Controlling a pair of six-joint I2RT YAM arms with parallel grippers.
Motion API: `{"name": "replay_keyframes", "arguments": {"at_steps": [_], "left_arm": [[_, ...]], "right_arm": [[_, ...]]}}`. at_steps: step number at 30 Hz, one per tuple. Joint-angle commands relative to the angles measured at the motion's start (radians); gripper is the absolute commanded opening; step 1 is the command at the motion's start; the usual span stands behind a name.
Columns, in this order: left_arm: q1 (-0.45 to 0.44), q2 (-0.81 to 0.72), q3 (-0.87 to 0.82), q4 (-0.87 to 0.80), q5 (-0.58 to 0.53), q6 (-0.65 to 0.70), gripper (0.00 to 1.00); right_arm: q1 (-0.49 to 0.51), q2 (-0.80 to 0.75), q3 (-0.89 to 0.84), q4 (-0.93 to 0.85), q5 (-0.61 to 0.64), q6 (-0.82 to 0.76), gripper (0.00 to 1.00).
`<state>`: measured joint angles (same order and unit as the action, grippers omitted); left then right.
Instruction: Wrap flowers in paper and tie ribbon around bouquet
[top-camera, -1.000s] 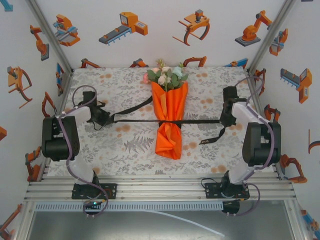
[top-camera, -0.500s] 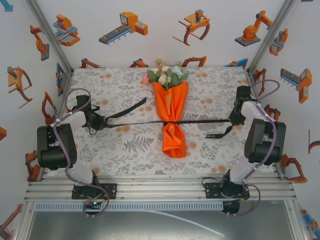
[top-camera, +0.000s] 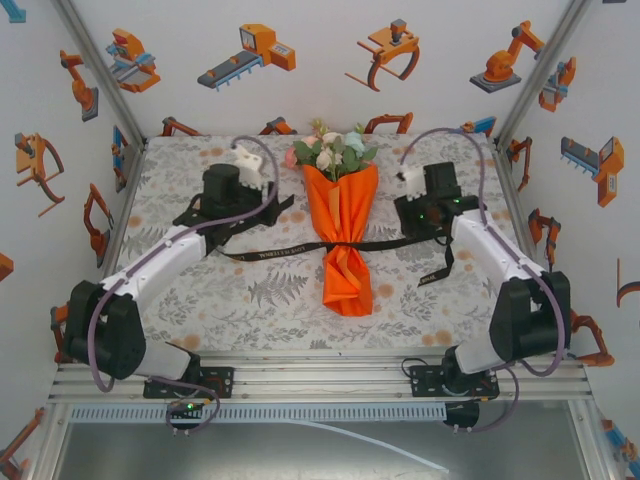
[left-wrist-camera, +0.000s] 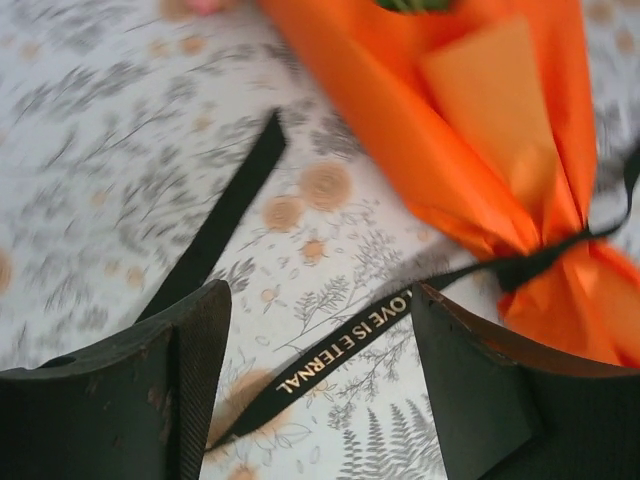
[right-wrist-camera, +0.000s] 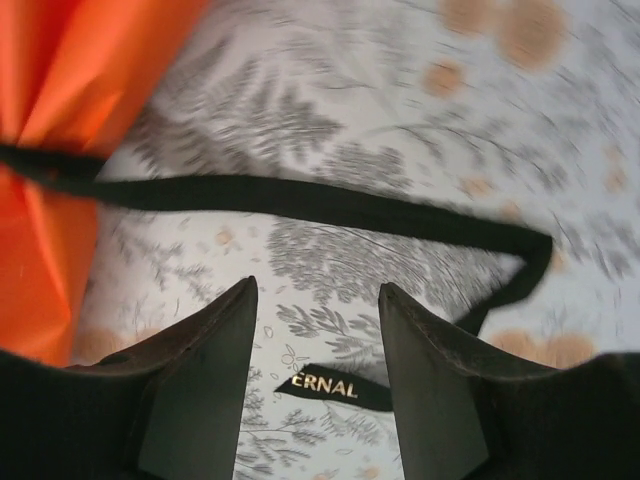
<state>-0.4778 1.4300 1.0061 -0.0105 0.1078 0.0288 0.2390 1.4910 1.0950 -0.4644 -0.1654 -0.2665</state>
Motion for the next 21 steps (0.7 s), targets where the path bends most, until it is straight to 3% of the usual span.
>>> {"name": "replay_keyframes", "arguments": {"at_steps": [1, 6, 10, 15, 17, 20, 21], "left_arm": [[-0.017, 0.041, 0.002, -0.040, 0.129, 0.399, 0.70], [-0.015, 0.101, 0.030, -0.186, 0.195, 0.588, 0.80], [0.005, 0.178, 0.099, -0.324, 0.180, 0.592, 0.82], [0.012, 0.174, 0.077, -0.302, 0.203, 0.566, 0.85], [0.013, 0.168, 0.060, -0.276, 0.217, 0.557, 0.86], [0.011, 0.177, 0.053, -0.273, 0.248, 0.553, 0.86], [0.006, 0.183, 0.051, -0.270, 0.262, 0.553, 0.86]], "right_arm": [[0.032, 0.055, -0.036, -0.028, -0.165, -0.404, 0.53], [0.048, 0.185, 0.032, -0.022, -0.248, -0.577, 0.58], [0.052, 0.316, 0.121, -0.076, -0.287, -0.661, 0.58], [0.062, 0.433, 0.196, -0.118, -0.307, -0.700, 0.56], [0.071, 0.464, 0.212, -0.103, -0.313, -0.687, 0.49], [0.078, 0.481, 0.244, -0.128, -0.330, -0.683, 0.11], [0.076, 0.468, 0.246, -0.137, -0.337, -0.682, 0.05]]}}
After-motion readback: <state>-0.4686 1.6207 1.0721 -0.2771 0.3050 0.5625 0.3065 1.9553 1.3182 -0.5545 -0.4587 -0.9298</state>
